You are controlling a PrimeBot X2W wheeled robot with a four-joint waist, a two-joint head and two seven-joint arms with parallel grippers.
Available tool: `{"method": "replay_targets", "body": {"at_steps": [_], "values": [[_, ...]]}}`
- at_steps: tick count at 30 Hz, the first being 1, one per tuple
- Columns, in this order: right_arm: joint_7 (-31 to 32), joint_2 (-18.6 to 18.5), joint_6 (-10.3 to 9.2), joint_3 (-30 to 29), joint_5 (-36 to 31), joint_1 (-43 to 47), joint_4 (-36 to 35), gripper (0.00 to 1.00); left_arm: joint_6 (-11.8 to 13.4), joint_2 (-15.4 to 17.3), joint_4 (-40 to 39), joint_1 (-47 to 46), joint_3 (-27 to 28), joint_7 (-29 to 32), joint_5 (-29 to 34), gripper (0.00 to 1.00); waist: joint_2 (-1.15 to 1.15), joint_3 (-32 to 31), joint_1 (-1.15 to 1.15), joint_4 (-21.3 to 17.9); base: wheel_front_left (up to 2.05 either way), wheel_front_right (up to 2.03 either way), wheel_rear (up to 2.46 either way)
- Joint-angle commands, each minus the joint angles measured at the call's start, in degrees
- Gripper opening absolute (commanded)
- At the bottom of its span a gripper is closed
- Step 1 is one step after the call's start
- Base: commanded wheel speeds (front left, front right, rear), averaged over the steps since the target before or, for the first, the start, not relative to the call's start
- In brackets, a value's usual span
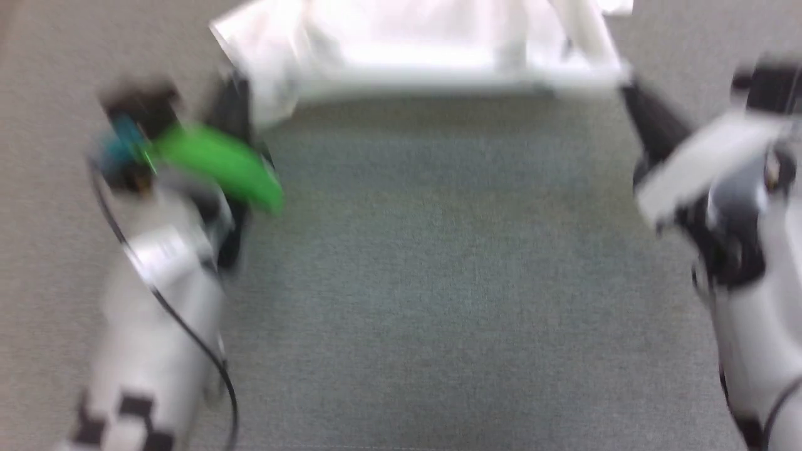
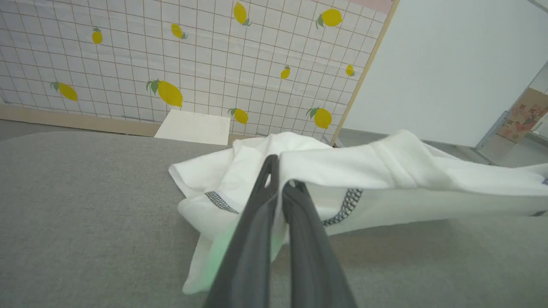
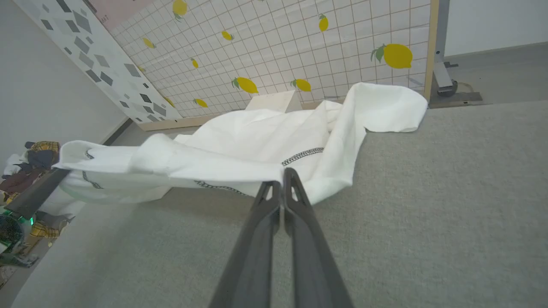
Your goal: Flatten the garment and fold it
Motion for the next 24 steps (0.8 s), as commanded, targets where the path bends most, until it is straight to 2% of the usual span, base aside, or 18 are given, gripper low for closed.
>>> {"method": "replay_targets", "body": {"at_steps": [1, 5, 8, 15, 19, 24], "values": [[0.35, -1.19, -0.12, -0.44, -0.25, 3.45, -1.07, 0.00, 0.03, 0.16, -0.95, 4.17, -0.74, 0.70, -0.22, 0.00, 0.00, -6.48, 0.00, 2.15, 0.00, 0.00, 0.00], [3.64, -2.23, -0.12, -1.45, -1.64, 13.44, -3.87, 0.00, -0.17, 0.23, -3.95, 15.15, -4.31, 4.74, -0.53, 0.00, 0.00, -9.45, 0.00, 2.64, 0.00, 0.00, 0.00], [8.92, -2.99, -0.12, -2.26, -2.80, 19.85, -6.25, 0.00, 0.19, 1.05, -5.60, 21.96, -5.54, 8.99, -1.68, 0.00, 0.00, -11.30, 0.00, 2.54, 0.00, 0.00, 0.00], [21.00, -4.56, -0.12, -3.39, -7.23, 31.04, -12.49, 0.00, 4.66, 4.39, -11.16, 32.03, -7.36, 22.03, -3.02, 0.00, 0.00, -13.37, 0.00, 2.65, 0.00, 0.00, 0.00], [28.44, -4.30, -0.12, -4.58, -10.55, 36.01, -15.59, 0.00, 6.95, 6.30, -15.28, 36.22, -8.72, 30.46, -3.92, 0.00, 0.00, -13.80, 0.00, 2.99, 0.00, 0.00, 0.00], [37.17, -3.25, -0.12, -5.42, -12.76, 39.67, -18.34, 0.00, 8.85, 7.83, -18.82, 39.42, -10.00, 37.71, -4.91, 0.00, 0.00, -13.77, 0.00, 3.14, 0.00, 0.00, 0.00]]}}
